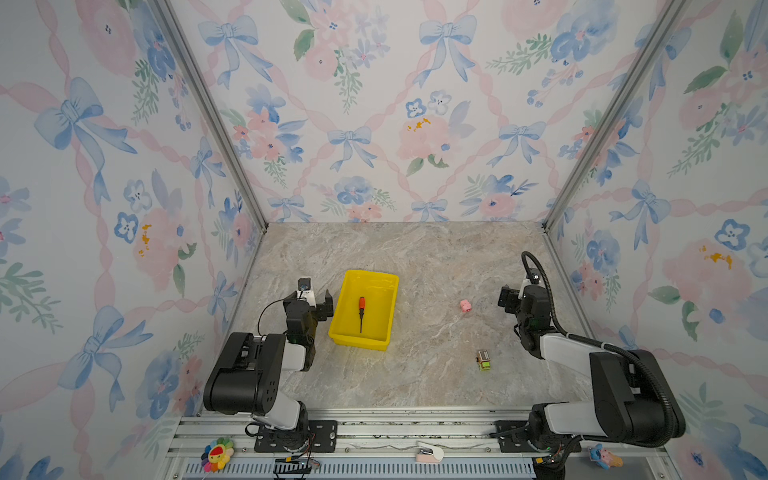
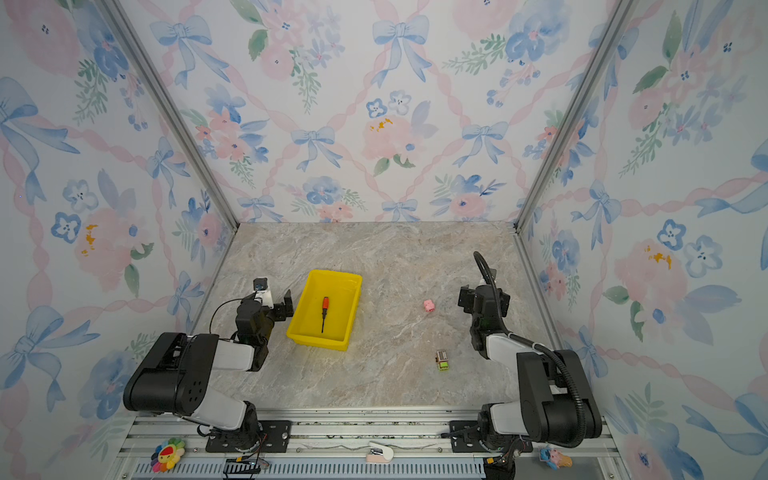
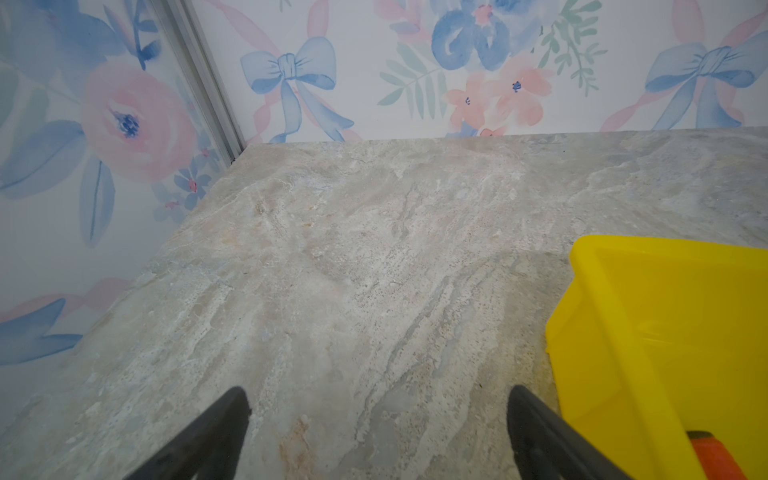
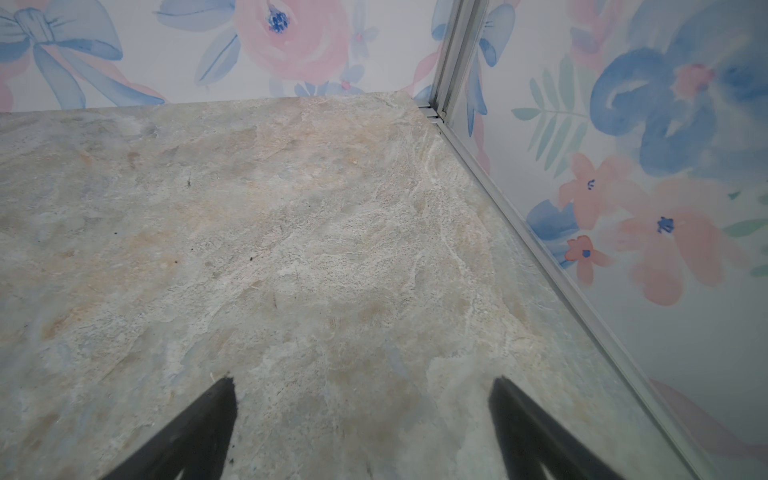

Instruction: Put the screwdriver in the bin

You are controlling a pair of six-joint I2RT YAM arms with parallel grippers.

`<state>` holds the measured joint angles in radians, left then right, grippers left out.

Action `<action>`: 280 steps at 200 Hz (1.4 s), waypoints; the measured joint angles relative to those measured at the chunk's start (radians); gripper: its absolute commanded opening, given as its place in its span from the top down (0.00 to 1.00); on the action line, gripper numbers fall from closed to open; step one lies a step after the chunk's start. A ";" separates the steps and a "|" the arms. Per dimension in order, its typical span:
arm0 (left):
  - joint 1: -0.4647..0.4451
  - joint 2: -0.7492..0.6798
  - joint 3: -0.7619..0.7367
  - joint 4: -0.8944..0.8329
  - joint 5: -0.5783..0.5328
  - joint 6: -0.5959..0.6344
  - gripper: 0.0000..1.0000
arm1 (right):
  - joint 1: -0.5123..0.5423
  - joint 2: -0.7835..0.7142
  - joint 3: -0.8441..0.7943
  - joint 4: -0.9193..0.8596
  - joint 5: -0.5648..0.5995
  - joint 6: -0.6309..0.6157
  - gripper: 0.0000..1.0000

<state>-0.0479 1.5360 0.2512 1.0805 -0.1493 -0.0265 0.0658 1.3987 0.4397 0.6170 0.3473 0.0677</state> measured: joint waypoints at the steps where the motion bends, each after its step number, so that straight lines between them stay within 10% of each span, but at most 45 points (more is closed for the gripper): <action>1: 0.001 0.002 -0.002 0.004 0.001 0.000 0.03 | 0.000 0.001 0.000 0.003 0.000 0.000 0.03; 280: 0.003 0.019 -0.017 0.101 0.019 0.000 0.02 | 0.002 0.138 -0.034 0.252 -0.108 -0.047 0.03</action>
<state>-0.0448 1.5551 0.2340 1.1816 -0.1299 -0.0261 0.0673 1.5368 0.4053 0.8692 0.2394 0.0212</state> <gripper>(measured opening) 0.975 0.968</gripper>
